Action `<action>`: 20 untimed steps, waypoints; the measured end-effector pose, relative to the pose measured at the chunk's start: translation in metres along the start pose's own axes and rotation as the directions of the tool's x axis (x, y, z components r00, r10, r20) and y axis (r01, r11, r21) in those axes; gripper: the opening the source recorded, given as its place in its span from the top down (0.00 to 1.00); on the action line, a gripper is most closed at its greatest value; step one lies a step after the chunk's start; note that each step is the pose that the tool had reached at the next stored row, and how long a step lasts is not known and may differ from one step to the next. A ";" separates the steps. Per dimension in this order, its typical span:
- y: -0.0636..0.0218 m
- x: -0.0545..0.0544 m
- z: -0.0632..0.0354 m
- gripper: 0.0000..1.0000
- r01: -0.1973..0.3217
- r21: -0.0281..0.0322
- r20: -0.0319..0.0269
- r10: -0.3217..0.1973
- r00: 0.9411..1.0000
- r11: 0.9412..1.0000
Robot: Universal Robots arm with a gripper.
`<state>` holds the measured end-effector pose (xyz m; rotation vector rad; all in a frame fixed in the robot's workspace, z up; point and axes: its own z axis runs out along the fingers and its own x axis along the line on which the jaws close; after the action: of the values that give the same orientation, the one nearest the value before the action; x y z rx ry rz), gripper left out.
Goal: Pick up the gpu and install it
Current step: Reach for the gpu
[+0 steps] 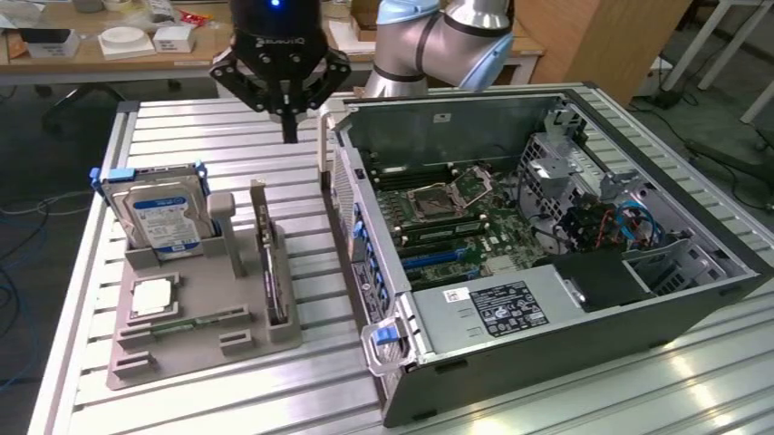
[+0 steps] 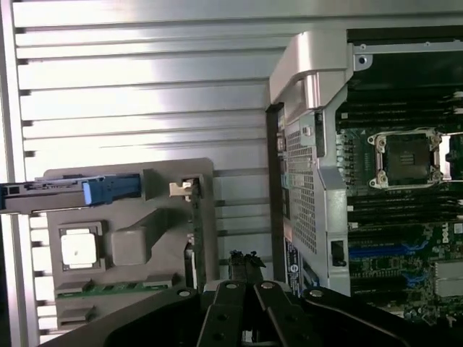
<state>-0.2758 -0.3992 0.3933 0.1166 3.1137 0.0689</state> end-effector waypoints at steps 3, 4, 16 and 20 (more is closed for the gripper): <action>-0.0009 0.011 -0.0003 0.90 0.000 0.000 0.000 0.000 1.000 1.000; -0.0012 0.015 -0.0004 0.90 0.000 0.000 0.000 0.000 1.000 1.000; -0.0043 0.055 -0.0014 0.90 0.000 0.000 0.000 0.000 1.000 1.000; -0.0043 0.055 -0.0015 0.90 0.000 0.000 0.000 0.000 1.000 1.000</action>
<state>-0.3313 -0.3994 0.3933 0.1166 3.1137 0.0688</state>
